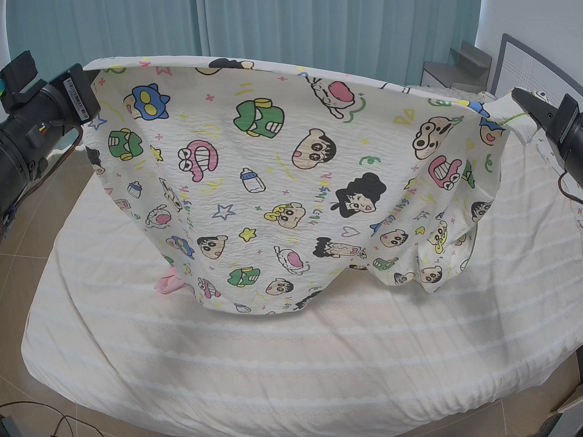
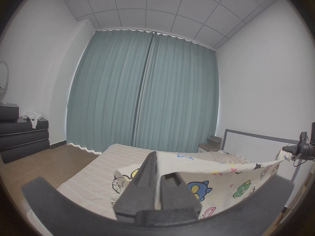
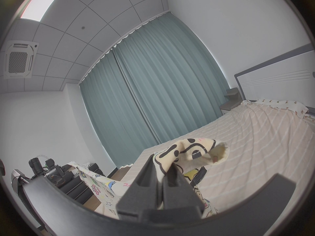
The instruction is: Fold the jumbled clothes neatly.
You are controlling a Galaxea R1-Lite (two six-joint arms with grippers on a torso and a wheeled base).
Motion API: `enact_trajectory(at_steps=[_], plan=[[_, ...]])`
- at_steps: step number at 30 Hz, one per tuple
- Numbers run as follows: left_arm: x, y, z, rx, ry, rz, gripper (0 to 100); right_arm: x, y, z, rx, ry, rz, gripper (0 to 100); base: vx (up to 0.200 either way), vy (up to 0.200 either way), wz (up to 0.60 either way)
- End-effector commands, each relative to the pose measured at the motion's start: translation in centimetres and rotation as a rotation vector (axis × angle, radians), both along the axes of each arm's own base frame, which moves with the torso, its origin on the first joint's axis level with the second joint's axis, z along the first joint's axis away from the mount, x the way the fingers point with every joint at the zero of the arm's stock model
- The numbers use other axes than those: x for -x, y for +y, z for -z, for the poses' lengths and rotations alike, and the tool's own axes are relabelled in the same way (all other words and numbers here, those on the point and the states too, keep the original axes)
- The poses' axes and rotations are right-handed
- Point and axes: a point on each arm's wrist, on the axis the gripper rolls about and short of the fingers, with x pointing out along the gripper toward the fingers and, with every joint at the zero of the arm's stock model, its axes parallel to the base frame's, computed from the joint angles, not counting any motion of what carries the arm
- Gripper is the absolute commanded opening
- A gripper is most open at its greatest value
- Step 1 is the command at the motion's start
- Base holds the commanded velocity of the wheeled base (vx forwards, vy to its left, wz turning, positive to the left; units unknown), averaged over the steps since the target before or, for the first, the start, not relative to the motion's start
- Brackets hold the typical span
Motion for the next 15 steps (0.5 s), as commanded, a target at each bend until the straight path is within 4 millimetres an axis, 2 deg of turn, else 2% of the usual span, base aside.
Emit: enact_trajectory(at_steps=[1, 2, 15], plan=[[0.02, -0.06, 0.04, 0.001, 0.002, 0.002, 0, -0.1, 0.06, 0.07, 0.002, 0.003, -0.001, 0, 0.0, 0.0, 0.0], [0.03, -0.09, 0.04, 0.001, 0.002, 0.004, 0, -0.1, 0.06, 0.07, 0.002, 0.003, -0.001, 0, 0.0, 0.0, 0.0], [-0.06, -0.56, 0.92, -0.019, 0.032, 0.021, 0, -0.19, 0.07, -0.01, 0.001, 0.001, 0.0, 0, 0.0, -0.2, 0.0]])
